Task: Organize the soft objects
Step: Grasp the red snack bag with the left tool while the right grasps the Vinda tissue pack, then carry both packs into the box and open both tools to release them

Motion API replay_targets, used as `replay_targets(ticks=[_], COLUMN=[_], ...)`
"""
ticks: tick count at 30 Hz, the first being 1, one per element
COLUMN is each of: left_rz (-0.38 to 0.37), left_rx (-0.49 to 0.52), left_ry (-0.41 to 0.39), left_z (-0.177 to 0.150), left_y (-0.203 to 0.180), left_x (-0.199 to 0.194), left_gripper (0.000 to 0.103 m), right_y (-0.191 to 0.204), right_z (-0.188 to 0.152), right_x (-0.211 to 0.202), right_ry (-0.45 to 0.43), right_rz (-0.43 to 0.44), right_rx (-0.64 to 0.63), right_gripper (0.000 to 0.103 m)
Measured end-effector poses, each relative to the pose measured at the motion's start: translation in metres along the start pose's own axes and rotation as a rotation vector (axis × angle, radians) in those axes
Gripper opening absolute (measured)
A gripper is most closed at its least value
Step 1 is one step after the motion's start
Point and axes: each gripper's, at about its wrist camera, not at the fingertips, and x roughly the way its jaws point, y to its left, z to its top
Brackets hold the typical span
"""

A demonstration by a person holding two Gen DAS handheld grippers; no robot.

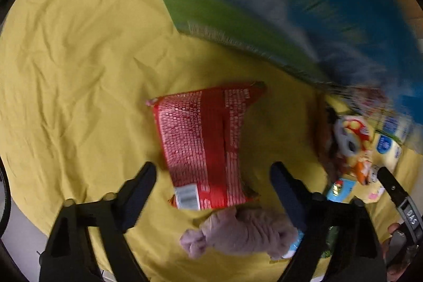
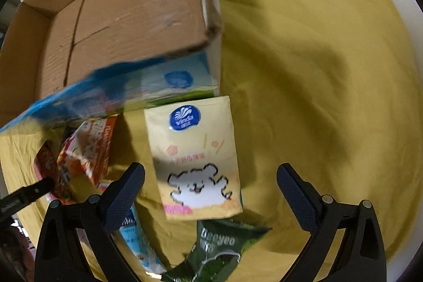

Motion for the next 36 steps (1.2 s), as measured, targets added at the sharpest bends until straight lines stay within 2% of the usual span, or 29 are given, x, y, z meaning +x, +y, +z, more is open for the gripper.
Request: replay_targets(ticks=[2,4,6,7,9,12,15,21,24,27,30,36], left_rz=[-0.006,-0.008,0.017,0.015,0.020,0.047,0.052,0.048,0.018,-0.034,-0.086,-0.196], left_rx=[-0.003,0.001,0.012,0.012,0.009,0.018,0.015,0.022,0.041,0.079,0.135,0.216], left_ry=[-0.022,-0.034,-0.044,-0.043,-0.050,-0.072,-0.104,-0.197,-0.233,-0.255,-0.272,-0.276], left_z=[0.000,-0.002,-0.005,-0.006,-0.010,-0.019,-0.031,-0.069,-0.092,-0.107,-0.108,-0.059], left_y=[0.001,0.000,0.000,0.000,0.000,0.002,0.010,0.009,0.002,-0.014,-0.041,-0.088], left_x=[0.002,0.003,0.004,0.004,0.002,-0.001,-0.022,-0.072,-0.103,-0.139,-0.171,-0.214], left_gripper=[0.070,0.054,0.048,0.047,0.046,0.044,0.044,0.043,0.043,0.043,0.043,0.044], right_y=[-0.002,-0.004,-0.008,-0.009,-0.009,-0.006,-0.008,-0.011,-0.023,-0.035,-0.035,-0.035], right_z=[0.004,0.007,0.009,0.011,0.012,0.010,0.006,-0.006,-0.008,-0.007,0.000,0.037], right_x=[0.009,0.016,0.025,0.030,0.040,0.046,0.049,0.036,0.028,-0.005,-0.032,-0.084], right_ry=[0.019,0.029,0.050,0.062,0.084,0.078,0.087,0.072,0.067,0.056,0.014,-0.093], right_rz=[0.015,0.025,0.046,0.060,0.065,0.040,0.047,0.102,0.147,0.197,0.241,0.313], right_rx=[0.009,0.016,0.028,0.034,0.032,0.007,0.005,-0.021,-0.039,-0.057,-0.077,-0.109], right_gripper=[0.097,0.092,0.086,0.083,0.071,0.068,0.067,0.066,0.066,0.065,0.066,0.066])
